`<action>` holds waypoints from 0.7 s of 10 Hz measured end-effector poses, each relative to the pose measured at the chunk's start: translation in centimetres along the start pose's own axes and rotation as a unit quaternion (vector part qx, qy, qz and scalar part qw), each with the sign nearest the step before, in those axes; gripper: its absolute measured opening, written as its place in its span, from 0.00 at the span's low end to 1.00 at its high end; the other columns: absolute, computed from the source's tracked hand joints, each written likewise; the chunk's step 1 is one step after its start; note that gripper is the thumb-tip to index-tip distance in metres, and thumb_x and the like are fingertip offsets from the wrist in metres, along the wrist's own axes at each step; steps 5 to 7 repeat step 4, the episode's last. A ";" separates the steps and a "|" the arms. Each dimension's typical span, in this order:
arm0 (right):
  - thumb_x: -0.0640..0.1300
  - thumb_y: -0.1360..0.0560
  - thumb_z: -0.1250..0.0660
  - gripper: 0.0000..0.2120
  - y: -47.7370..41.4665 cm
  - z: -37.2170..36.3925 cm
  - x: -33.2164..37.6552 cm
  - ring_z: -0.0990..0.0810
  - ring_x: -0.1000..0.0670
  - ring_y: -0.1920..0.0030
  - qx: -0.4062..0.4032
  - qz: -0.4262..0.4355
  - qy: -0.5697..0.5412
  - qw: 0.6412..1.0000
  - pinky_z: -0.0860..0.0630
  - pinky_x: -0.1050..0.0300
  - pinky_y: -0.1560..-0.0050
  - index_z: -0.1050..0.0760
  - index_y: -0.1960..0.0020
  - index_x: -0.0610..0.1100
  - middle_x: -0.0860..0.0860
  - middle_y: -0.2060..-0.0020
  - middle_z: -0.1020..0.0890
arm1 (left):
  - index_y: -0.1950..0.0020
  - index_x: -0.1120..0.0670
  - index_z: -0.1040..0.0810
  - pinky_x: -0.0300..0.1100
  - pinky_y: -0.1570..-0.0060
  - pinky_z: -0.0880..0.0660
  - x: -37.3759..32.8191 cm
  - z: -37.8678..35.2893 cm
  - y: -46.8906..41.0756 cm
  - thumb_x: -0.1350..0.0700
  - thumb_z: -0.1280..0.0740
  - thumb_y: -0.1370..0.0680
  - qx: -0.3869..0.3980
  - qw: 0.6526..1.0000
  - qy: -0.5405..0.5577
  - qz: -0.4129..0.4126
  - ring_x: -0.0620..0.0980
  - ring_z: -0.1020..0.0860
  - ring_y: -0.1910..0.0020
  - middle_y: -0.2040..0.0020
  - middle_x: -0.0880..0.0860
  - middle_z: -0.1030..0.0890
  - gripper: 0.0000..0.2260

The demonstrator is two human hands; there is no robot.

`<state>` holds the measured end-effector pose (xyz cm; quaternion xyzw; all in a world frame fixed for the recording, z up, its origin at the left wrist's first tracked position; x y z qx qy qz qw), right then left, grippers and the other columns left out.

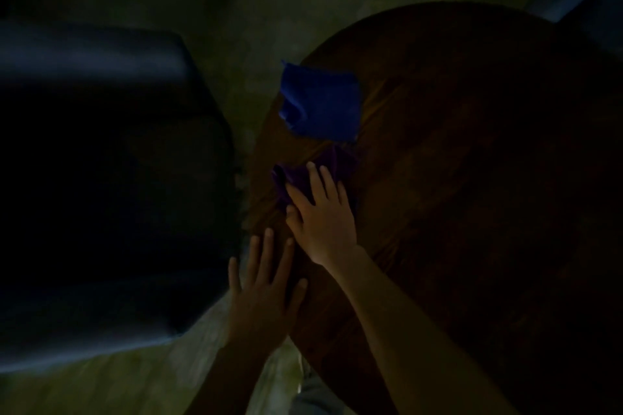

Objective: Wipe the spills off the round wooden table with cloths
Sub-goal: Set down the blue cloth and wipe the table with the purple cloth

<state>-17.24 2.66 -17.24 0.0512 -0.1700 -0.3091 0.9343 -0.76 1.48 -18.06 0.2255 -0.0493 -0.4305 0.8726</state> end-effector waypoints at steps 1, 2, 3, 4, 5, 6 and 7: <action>0.59 0.16 0.47 0.24 0.1 0.3 -0.3 0.52 0.41 0.18 0.040 -0.004 -0.005 0.999 0.45 0.38 0.22 0.40 0.21 0.58 0.45 0.18 0.50 | 0.21 0.50 0.36 0.71 0.31 0.39 -1.0 0.7 0.3 0.37 0.51 0.19 0.017 1.000 0.002 -0.005 0.61 0.43 0.21 0.21 0.59 0.38 0.30; 0.62 0.16 0.50 0.28 0.9 1.0 0.0 0.58 0.41 0.18 0.107 -0.013 0.004 0.994 0.53 0.37 0.20 0.51 0.19 0.60 0.44 0.18 0.57 | 0.22 0.50 0.33 0.71 0.33 0.37 -1.5 0.8 1.4 0.37 0.49 0.21 0.040 0.999 -0.010 -0.007 0.64 0.39 0.24 0.22 0.61 0.36 0.31; 0.62 0.16 0.50 0.30 2.9 2.8 0.2 0.60 0.40 0.18 0.135 -0.022 -0.010 0.991 0.55 0.36 0.20 0.58 0.18 0.61 0.43 0.18 0.59 | 0.18 0.46 0.49 0.67 0.26 0.47 -2.6 1.2 2.8 0.37 0.51 0.19 0.079 0.997 -0.005 -0.027 0.63 0.54 0.20 0.18 0.59 0.54 0.30; 0.60 0.16 0.49 0.30 7.5 3.5 -0.3 0.59 0.39 0.18 0.147 -0.058 -0.033 0.987 0.54 0.37 0.20 0.56 0.18 0.59 0.42 0.18 0.58 | 0.18 0.45 0.54 0.63 0.24 0.49 -3.1 1.4 5.3 0.40 0.47 0.18 0.127 0.991 0.025 -0.022 0.63 0.57 0.19 0.18 0.58 0.61 0.31; 0.60 0.16 0.49 0.30 7.5 3.5 -0.3 0.59 0.39 0.18 0.147 -0.058 -0.033 0.987 0.54 0.37 0.20 0.56 0.18 0.59 0.42 0.18 0.58 | 0.18 0.45 0.54 0.63 0.24 0.49 -3.1 1.4 5.3 0.40 0.47 0.18 0.127 0.991 0.025 -0.022 0.63 0.57 0.19 0.18 0.58 0.61 0.31; 0.60 0.16 0.49 0.30 7.5 3.5 -0.3 0.59 0.39 0.18 0.147 -0.058 -0.033 0.987 0.54 0.37 0.20 0.56 0.18 0.59 0.42 0.18 0.58 | 0.18 0.45 0.54 0.63 0.24 0.49 -3.1 1.4 5.3 0.40 0.47 0.18 0.127 0.991 0.025 -0.022 0.63 0.57 0.19 0.18 0.58 0.61 0.31; 0.60 0.16 0.49 0.30 7.5 3.5 -0.3 0.59 0.39 0.18 0.147 -0.058 -0.033 0.987 0.54 0.37 0.20 0.56 0.18 0.59 0.42 0.18 0.58 | 0.18 0.45 0.54 0.63 0.24 0.49 -3.1 1.4 5.3 0.40 0.47 0.18 0.127 0.991 0.025 -0.022 0.63 0.57 0.19 0.18 0.58 0.61 0.31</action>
Point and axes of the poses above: each hand's wrist, its own y-axis away from the middle knuckle, its own z-axis out of the back of the hand, x = y × z, the point moved 7 cm from there along -y, towards the middle knuckle
